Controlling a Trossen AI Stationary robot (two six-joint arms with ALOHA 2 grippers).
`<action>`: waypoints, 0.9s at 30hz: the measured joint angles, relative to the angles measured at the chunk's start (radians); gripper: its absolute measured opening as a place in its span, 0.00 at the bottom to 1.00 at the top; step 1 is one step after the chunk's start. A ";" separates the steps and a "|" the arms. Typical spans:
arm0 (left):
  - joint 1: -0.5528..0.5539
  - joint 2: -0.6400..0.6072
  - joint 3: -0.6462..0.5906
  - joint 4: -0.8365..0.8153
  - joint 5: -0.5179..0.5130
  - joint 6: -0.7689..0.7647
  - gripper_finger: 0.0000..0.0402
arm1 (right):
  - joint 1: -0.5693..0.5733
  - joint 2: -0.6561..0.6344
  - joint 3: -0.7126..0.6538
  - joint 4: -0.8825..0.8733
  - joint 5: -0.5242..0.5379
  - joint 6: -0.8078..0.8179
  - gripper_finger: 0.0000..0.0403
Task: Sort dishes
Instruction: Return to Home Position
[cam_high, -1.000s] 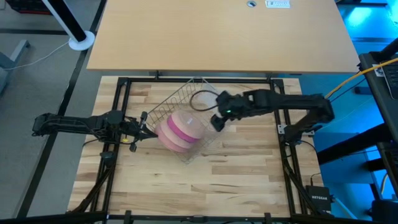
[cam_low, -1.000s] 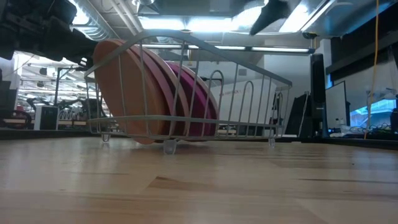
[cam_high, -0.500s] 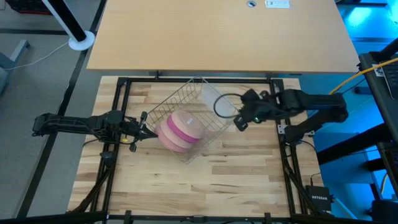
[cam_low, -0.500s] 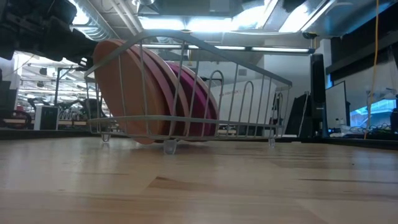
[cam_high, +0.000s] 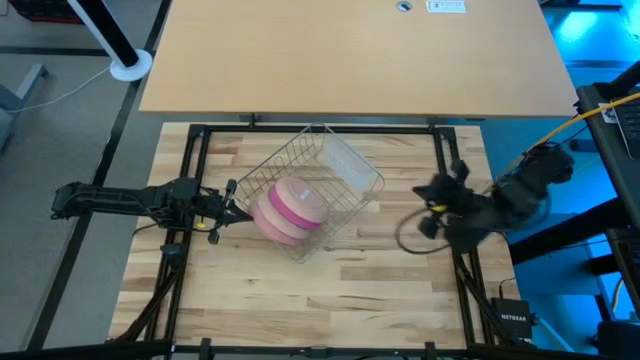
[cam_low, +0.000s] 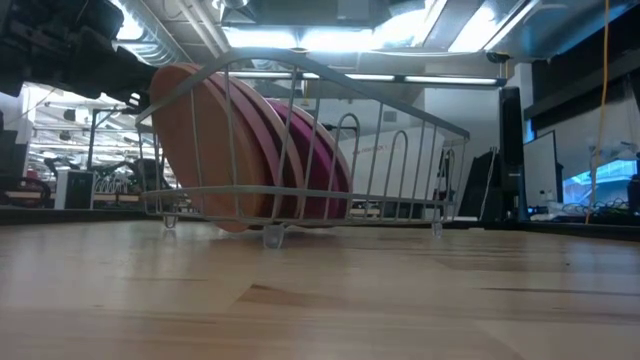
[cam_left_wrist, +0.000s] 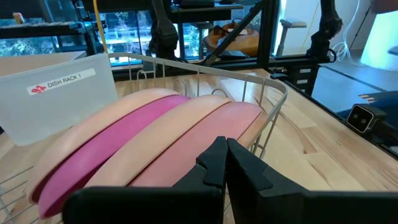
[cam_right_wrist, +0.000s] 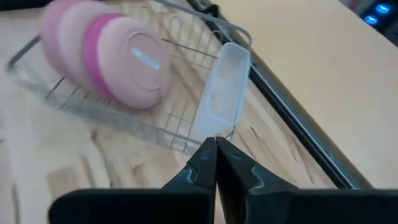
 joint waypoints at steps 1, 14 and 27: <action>0.000 0.000 0.000 0.000 0.000 0.000 0.00 | 0.029 -0.031 -0.021 -0.001 0.001 0.000 0.03; 0.000 0.000 0.000 0.000 0.000 0.000 0.00 | 0.154 -0.439 -0.455 0.031 0.132 0.212 0.03; 0.000 0.000 0.000 0.000 -0.001 0.000 0.00 | 0.154 -0.533 -0.633 0.187 0.063 0.185 0.02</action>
